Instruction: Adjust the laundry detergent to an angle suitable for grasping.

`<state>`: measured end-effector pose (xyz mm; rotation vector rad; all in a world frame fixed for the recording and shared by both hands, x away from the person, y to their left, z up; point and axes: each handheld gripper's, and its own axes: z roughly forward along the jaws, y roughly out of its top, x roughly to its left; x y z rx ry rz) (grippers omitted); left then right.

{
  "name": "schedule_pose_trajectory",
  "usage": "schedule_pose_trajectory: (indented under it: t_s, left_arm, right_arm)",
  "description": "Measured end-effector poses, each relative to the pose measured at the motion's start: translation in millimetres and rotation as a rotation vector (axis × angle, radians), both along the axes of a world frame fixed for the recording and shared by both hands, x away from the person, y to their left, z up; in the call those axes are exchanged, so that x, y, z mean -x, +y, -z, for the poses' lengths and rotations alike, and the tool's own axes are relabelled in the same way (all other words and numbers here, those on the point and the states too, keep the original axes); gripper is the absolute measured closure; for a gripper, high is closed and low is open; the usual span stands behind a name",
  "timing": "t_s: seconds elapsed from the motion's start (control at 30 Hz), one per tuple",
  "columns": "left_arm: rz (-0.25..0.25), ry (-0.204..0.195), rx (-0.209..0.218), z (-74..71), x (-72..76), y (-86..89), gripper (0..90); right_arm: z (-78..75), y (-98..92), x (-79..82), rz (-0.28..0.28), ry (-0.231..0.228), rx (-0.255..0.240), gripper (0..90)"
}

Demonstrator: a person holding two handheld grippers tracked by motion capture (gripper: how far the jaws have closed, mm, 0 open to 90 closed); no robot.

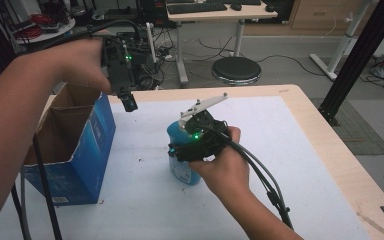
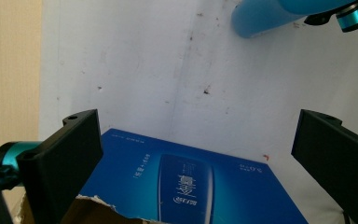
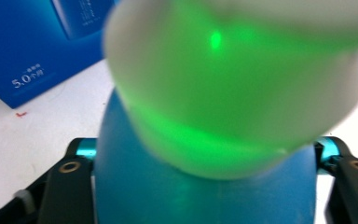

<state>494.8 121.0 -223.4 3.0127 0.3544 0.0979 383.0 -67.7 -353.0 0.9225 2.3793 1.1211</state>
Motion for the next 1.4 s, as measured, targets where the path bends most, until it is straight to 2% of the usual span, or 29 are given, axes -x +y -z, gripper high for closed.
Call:
schedule_pose_trajectory:
  t_s: [0.2, 0.37, 0.6, 0.93, 1.17, 1.4]
  left_arm:
    - [0.004, 0.001, 0.000, 0.4, -0.6, -1.4, 1.7]
    - [-0.002, 0.003, -0.002, 0.8, -0.8, -1.0, 1.8]
    - [-0.008, 0.005, -0.004, 1.4, -1.0, -0.2, 1.7]
    - [-0.002, 0.006, -0.006, 0.8, -0.9, -5.4, 1.7]
    - [0.007, 0.007, -0.010, -0.1, 1.5, -12.4, 1.8]
    - [0.014, 0.010, -0.008, -2.6, 0.7, -17.0, 1.7]
  right_arm:
    - [-0.4, 0.6, 1.3, 0.003, -0.003, -0.001, 34.4]
    - [-0.8, 1.8, 3.8, -0.010, -0.012, -0.005, 40.4]
    - [-0.7, 1.2, 2.4, -0.007, 0.005, -0.021, 43.3]
    - [-4.1, -6.6, -1.7, -0.044, 0.040, -0.041, 44.8]
    - [-19.6, -21.0, -3.8, -0.091, 0.040, -0.071, 44.7]
    - [-30.0, -25.4, -2.3, -0.163, 0.032, -0.040, 44.7]
